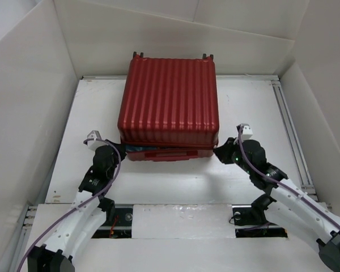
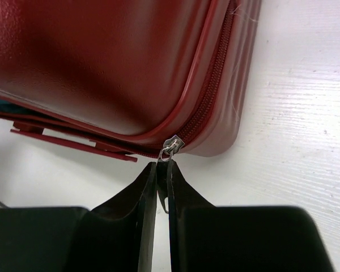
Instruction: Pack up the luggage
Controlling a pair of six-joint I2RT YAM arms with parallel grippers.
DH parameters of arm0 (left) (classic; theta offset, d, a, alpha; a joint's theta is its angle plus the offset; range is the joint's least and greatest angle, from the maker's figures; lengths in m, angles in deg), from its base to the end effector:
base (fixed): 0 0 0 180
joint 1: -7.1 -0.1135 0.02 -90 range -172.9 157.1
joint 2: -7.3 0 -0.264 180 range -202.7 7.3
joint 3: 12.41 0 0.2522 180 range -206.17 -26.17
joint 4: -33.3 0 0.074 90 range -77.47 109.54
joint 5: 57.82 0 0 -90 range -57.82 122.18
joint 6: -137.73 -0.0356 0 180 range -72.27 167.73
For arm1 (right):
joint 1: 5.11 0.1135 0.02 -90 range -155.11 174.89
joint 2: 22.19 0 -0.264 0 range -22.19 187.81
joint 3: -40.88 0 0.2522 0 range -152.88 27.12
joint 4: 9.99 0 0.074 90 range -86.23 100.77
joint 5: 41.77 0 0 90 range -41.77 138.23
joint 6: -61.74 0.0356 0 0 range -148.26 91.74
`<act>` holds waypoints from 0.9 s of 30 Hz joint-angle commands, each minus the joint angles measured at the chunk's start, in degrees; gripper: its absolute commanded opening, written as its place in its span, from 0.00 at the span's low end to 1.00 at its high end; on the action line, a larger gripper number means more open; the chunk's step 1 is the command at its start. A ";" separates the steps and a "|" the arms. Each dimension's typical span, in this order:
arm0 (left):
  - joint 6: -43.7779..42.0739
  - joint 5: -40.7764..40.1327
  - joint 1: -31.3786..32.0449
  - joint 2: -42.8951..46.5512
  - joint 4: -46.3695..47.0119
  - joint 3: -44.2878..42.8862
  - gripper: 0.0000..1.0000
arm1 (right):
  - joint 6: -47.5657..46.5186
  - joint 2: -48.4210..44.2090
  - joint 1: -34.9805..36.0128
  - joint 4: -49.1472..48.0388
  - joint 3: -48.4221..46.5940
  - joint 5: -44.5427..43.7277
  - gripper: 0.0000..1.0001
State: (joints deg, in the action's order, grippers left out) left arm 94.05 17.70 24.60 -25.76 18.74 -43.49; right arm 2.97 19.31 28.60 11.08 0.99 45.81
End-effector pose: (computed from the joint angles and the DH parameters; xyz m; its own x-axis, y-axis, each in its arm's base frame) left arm 0.1503 -0.0381 0.2179 -0.2328 -0.6608 -0.7135 -0.1532 0.7494 -0.6441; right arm 0.1468 0.0961 0.2391 -0.5450 0.2591 -0.7974 -0.2801 0.8401 0.4645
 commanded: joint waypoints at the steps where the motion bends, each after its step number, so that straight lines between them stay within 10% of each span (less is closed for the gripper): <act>1: -0.88 7.52 0.35 -2.71 12.64 2.46 0.00 | 2.43 -2.29 1.17 -3.88 -0.59 8.65 0.00; 13: 3.51 19.12 6.23 -5.17 26.36 5.72 0.00 | 13.86 5.34 14.43 -20.90 1.17 10.86 0.00; 27: 6.50 17.73 25.47 -9.39 32.09 3.61 0.00 | 10.00 42.78 32.28 -29.02 -26.86 -3.81 0.00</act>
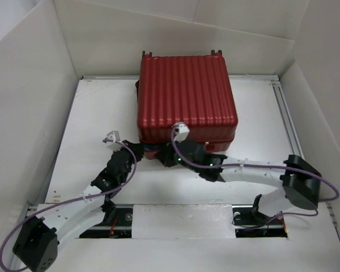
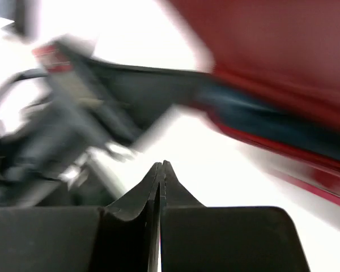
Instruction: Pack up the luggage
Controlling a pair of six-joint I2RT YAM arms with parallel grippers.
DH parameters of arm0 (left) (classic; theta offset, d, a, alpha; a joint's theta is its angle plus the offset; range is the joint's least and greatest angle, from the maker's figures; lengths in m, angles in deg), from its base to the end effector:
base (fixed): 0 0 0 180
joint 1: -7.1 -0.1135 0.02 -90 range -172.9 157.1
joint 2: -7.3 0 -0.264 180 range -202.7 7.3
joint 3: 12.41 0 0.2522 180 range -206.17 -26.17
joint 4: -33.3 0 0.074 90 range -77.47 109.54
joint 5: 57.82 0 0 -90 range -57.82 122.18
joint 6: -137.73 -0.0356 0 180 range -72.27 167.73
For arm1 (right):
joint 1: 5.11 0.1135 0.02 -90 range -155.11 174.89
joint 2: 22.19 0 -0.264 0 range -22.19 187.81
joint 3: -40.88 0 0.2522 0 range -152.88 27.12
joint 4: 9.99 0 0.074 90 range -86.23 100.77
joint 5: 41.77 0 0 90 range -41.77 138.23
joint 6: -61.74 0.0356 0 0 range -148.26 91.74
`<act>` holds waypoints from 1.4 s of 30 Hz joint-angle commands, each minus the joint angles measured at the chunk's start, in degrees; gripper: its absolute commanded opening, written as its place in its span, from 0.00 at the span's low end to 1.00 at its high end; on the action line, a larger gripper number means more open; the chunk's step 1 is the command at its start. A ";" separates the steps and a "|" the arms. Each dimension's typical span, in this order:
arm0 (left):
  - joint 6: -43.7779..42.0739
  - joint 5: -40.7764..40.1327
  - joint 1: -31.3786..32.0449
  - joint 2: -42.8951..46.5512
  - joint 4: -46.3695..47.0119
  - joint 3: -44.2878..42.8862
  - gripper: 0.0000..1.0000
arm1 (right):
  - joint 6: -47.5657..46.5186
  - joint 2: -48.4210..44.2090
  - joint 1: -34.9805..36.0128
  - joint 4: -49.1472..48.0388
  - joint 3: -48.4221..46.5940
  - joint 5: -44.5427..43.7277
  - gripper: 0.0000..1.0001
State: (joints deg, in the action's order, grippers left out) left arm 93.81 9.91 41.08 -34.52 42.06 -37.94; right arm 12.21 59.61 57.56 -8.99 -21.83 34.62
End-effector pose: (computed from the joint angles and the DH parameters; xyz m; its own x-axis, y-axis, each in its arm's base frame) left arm 0.1496 -0.0846 0.2048 -0.2235 -0.6532 -0.7234 0.0644 0.7307 -0.6796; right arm 0.1556 0.2828 0.2550 -0.6145 0.1849 -0.7669 -0.4773 0.6869 0.5481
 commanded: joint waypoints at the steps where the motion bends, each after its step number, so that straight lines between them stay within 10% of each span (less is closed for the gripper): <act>1: 7.26 24.30 10.05 -0.63 7.98 -2.72 0.00 | -0.47 2.49 4.29 -8.96 -4.05 6.58 0.00; 11: 5.07 24.21 11.55 4.20 1.32 -3.60 0.00 | 3.03 -16.30 10.01 12.55 6.30 -16.31 0.02; 16: 2.26 15.77 11.55 8.68 -8.45 -6.42 0.12 | 11.71 -32.63 4.66 26.36 13.52 -23.57 0.42; 20: 1.03 12.43 11.55 9.39 -13.11 -7.83 0.32 | 15.61 -38.54 -1.93 35.25 16.60 -26.74 0.52; 42: -1.61 9.16 10.50 5.17 -16.29 -8.80 0.32 | -7.31 -27.84 -27.68 17.54 15.73 -17.08 0.52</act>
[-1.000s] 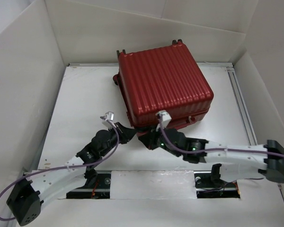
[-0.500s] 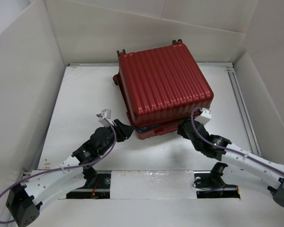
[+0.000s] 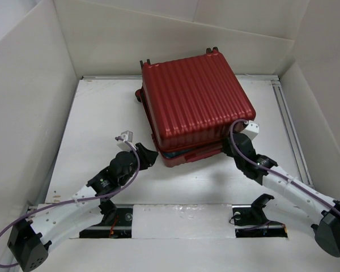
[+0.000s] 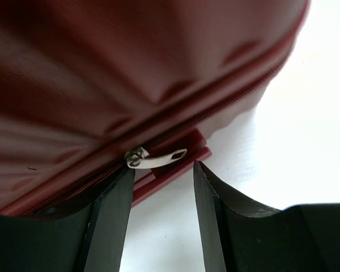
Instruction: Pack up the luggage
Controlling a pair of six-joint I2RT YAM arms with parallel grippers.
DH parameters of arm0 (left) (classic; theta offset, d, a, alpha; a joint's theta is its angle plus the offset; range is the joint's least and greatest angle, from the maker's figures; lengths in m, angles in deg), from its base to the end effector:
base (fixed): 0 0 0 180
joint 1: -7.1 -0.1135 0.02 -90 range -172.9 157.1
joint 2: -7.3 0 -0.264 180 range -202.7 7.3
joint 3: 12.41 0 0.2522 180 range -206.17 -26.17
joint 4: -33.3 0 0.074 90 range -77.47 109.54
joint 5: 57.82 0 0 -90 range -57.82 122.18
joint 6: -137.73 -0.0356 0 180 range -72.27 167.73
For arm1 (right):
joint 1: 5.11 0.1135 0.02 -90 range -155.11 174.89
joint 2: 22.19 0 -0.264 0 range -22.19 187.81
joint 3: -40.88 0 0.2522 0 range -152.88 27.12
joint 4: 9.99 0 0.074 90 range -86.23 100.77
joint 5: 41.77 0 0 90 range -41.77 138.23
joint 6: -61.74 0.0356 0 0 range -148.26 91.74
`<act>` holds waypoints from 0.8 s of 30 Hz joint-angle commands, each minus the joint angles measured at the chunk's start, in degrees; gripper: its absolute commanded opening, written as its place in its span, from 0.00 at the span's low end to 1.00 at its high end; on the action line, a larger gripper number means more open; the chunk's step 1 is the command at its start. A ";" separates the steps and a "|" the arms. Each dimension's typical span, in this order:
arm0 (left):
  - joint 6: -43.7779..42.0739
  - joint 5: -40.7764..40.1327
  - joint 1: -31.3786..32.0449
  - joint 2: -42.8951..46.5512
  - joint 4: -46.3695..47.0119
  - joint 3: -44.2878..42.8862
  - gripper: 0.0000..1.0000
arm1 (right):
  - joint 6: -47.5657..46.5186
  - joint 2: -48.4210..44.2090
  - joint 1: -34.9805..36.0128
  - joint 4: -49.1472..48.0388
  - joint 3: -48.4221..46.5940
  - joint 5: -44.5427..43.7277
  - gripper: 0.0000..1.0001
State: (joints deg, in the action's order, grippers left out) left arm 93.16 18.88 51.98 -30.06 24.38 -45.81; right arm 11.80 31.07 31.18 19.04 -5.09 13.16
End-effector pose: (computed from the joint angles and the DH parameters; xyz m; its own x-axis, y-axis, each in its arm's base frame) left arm 0.1246 -0.1125 0.2321 -0.4868 -0.4936 -0.7207 0.2579 0.7070 -0.6585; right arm 0.1696 0.0991 0.2320 -0.4370 0.3326 -0.8357 0.2221 0.9402 0.2581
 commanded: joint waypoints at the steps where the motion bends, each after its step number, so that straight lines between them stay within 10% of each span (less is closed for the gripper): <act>1: -0.96 0.20 -0.41 0.71 1.40 -0.93 0.32 | -8.48 0.71 -1.83 -12.09 -0.49 6.83 0.52; 14: -0.96 1.79 -0.41 -0.34 3.68 0.74 0.26 | -21.95 2.91 -4.92 -19.66 -2.33 16.61 0.37; 18: -0.96 2.31 -0.41 0.71 3.68 1.26 0.25 | -23.35 2.04 -4.92 -20.36 -2.33 20.12 0.66; 24: -0.96 0.56 -0.41 4.31 3.16 1.88 0.22 | -25.64 -2.63 -4.92 -25.37 1.44 29.27 0.67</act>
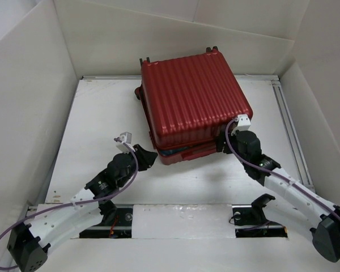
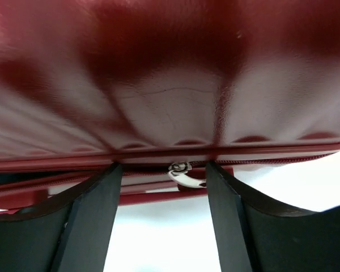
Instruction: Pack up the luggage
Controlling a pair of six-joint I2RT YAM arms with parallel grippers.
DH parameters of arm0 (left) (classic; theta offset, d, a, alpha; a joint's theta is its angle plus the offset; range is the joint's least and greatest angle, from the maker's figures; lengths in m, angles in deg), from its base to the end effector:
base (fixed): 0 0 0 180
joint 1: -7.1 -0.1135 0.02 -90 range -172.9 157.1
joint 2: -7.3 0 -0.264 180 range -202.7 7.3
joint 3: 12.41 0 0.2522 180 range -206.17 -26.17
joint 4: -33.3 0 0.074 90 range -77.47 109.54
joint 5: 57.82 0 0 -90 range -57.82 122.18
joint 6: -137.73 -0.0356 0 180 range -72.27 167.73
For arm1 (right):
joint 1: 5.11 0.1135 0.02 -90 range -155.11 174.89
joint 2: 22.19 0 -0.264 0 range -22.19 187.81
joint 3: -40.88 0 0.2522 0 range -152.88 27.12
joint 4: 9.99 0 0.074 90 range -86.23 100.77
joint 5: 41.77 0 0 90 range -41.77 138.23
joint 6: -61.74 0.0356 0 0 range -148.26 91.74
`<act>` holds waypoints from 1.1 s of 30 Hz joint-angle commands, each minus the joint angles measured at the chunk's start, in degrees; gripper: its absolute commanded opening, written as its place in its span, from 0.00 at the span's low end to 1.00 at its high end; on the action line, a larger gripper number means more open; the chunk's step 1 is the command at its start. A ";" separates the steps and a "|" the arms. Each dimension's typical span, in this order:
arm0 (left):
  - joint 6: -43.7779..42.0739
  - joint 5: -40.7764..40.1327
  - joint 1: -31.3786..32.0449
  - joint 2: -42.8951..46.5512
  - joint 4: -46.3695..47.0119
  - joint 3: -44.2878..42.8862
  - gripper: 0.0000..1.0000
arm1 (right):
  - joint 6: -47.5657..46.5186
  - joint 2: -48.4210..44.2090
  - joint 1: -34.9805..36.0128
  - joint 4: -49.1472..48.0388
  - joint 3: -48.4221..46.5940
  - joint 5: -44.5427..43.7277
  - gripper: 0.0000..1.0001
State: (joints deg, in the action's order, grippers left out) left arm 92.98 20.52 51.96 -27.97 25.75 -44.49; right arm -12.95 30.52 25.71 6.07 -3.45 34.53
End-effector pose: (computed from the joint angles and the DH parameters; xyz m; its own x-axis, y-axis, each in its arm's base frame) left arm 0.1208 -0.1100 0.2316 -0.4836 -0.4999 -0.7184 0.2934 0.6807 -0.6712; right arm 0.1833 0.0995 0.2419 -0.4252 0.0450 -0.9040 -0.2077 0.9673 0.1459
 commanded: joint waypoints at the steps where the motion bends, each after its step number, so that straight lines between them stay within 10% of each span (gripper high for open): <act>1: -0.78 -1.08 -0.39 2.22 1.78 0.57 0.22 | -0.03 -2.61 0.55 -12.41 0.33 3.89 0.66; 15: -1.31 -1.08 -0.39 1.60 2.30 0.05 0.22 | 4.11 0.47 -2.79 -16.02 3.13 3.67 0.45; 33: -1.84 -0.56 -0.39 -1.56 4.06 0.05 0.22 | 8.51 -4.11 -2.26 -14.69 8.51 -0.02 0.46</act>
State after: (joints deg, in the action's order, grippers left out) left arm 92.06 20.01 51.96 -29.47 27.06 -44.25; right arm -5.01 25.78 23.09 -5.93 6.21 34.95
